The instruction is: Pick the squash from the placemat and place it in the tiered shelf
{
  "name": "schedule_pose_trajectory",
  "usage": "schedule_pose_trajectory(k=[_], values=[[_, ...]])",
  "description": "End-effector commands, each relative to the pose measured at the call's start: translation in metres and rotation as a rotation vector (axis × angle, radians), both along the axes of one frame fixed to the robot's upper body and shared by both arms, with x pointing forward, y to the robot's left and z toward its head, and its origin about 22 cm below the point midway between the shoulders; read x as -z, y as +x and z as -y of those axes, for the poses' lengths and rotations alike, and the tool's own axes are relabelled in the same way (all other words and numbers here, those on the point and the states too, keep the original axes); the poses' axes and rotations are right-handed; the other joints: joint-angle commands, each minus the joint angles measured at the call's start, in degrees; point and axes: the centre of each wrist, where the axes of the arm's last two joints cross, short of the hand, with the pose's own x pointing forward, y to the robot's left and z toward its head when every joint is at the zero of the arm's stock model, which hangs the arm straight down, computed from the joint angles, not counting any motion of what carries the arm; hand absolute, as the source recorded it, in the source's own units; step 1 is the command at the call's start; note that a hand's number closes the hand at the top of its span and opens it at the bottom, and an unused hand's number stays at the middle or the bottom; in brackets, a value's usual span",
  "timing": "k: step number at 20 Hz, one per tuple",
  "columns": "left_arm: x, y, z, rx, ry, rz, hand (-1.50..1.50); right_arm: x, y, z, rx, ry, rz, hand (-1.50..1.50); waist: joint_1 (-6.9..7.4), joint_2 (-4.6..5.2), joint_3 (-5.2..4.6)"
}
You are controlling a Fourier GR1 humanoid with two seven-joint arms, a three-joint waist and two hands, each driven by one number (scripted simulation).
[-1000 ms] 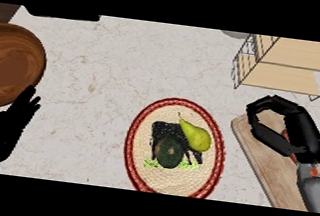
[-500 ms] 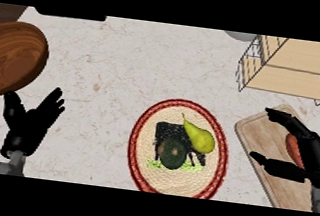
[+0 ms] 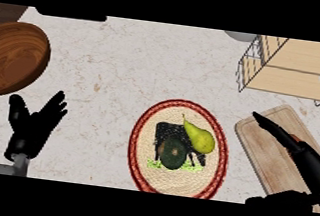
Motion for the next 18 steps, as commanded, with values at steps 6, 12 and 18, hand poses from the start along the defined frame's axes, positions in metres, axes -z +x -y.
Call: schedule_pose_trajectory(k=[6, 12, 18], values=[[-0.001, 0.004, 0.004, 0.01, -0.004, -0.012, 0.0, -0.05, -0.003, -0.081, 0.123, -0.196, -0.055, -1.5, 0.88, 0.16, 0.0], [-0.006, 0.016, 0.002, 0.023, -0.022, 0.002, 0.0, -0.048, 0.008, -0.14, 0.183, -0.325, -0.076, -1.5, 0.84, 0.21, 0.02], [-0.013, 0.018, 0.001, 0.019, -0.011, 0.006, 0.0, -0.041, 0.008, -0.177, 0.179, -0.43, -0.19, -1.5, 0.71, 0.15, 0.06]])
